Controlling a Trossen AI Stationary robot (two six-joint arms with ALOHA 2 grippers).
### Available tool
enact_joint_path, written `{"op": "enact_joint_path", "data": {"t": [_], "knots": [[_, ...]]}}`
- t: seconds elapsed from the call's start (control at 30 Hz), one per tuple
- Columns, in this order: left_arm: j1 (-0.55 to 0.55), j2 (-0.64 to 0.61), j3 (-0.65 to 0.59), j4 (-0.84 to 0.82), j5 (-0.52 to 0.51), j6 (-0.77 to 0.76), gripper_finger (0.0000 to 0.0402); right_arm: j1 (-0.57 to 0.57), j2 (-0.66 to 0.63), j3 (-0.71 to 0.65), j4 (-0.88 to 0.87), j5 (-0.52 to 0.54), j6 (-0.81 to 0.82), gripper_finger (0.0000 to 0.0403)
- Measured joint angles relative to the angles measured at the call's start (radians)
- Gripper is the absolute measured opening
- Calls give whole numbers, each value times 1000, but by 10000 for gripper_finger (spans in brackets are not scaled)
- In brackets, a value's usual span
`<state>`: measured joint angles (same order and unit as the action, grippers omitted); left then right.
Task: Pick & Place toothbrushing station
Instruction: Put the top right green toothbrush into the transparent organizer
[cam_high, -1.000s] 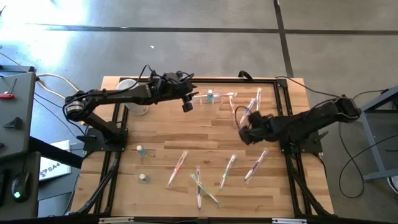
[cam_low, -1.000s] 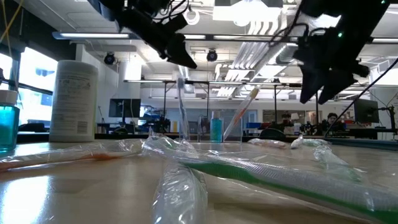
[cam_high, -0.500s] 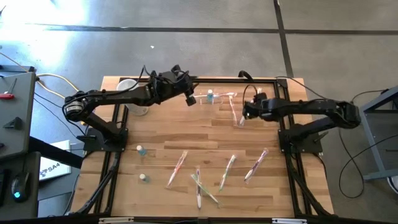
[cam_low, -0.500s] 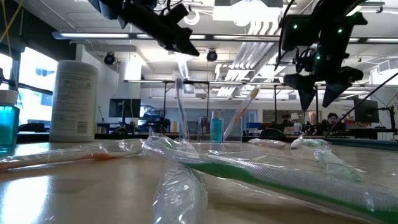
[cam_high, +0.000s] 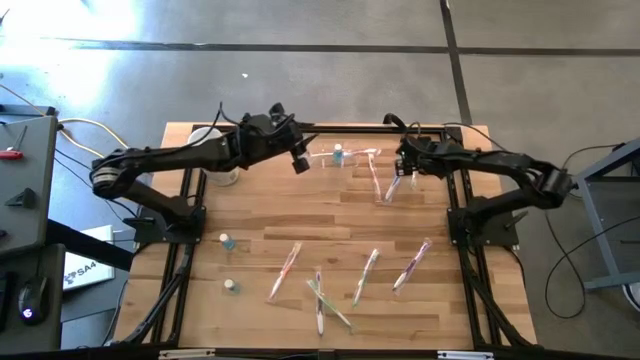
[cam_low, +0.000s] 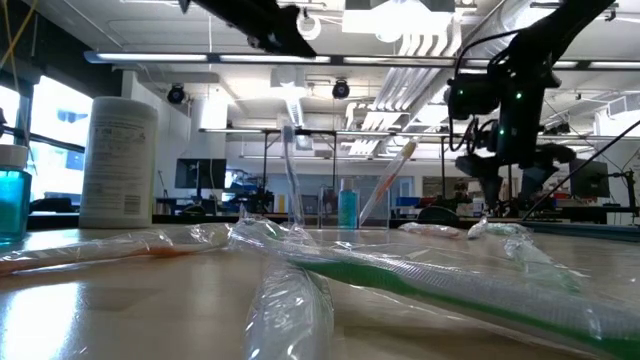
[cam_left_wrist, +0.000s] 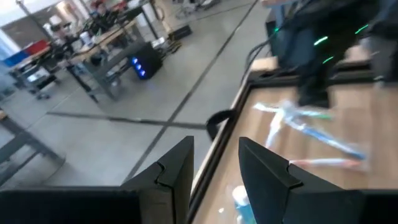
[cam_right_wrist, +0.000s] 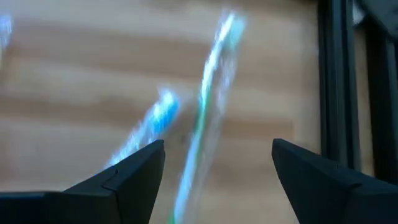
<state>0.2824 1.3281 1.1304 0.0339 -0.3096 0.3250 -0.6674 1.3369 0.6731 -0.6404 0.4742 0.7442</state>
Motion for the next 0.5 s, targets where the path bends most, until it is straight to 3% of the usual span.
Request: {"op": "enact_joint_path", "data": {"t": [0.1, 0.3, 0.5], "knots": [[-39, -33, 2, -32, 0, -12, 125, -33, 40, 0, 66, 39, -16, 290], [-113, -74, 1, -157, 0, -75, 125, -125, 148, 0, 222, -16, -70, 290], [-170, -81, 1, -270, 3, -113, 125, -154, 240, 37, 237, -17, -70, 285]]}}
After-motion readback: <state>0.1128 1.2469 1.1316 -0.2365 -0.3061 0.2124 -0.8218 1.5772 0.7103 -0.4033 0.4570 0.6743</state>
